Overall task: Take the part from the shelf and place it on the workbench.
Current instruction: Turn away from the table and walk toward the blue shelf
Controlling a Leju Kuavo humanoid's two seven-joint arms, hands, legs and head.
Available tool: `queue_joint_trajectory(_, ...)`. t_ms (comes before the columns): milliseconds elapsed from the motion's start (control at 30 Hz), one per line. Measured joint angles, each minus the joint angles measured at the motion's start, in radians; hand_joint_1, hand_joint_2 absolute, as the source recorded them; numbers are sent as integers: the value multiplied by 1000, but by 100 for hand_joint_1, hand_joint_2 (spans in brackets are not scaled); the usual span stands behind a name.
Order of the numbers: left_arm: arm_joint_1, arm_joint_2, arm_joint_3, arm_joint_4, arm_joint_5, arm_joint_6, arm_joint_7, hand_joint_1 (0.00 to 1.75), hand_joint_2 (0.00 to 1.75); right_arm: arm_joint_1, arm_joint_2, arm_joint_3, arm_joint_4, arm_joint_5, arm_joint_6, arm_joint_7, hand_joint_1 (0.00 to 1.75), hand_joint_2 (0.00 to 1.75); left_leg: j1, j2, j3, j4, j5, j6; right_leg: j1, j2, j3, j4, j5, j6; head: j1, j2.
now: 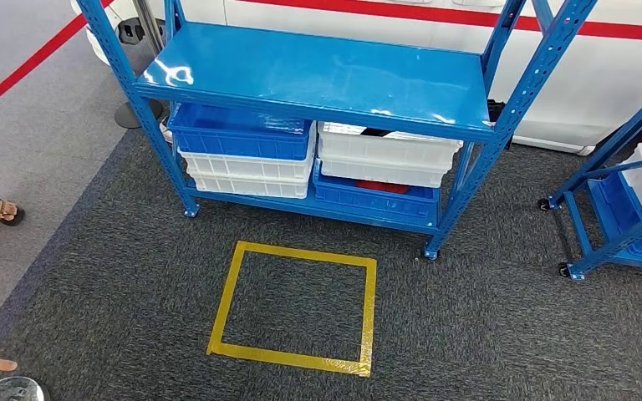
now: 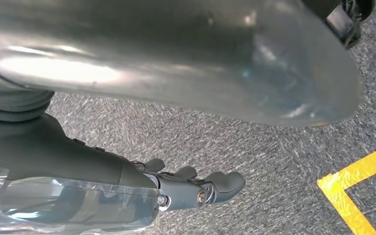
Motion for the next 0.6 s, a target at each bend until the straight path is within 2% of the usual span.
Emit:
queue_joint_trajectory(133, 1, 0, 2, 0, 3, 2, -3, 0, 0, -1, 2, 0, 0, 4, 3, -1, 0, 0, 0, 0, 0, 1, 0, 0, 0, 0, 0, 0, 0, 7, 0, 0)
queue_joint_trajectory(600, 2, 2, 5, 0, 2, 3, -19, 0, 0, -1, 4, 0, 0, 5, 3, -10, 0, 0, 1, 0, 1, 0, 1, -1, 3, 0, 0, 1, -1, 7, 0, 0)
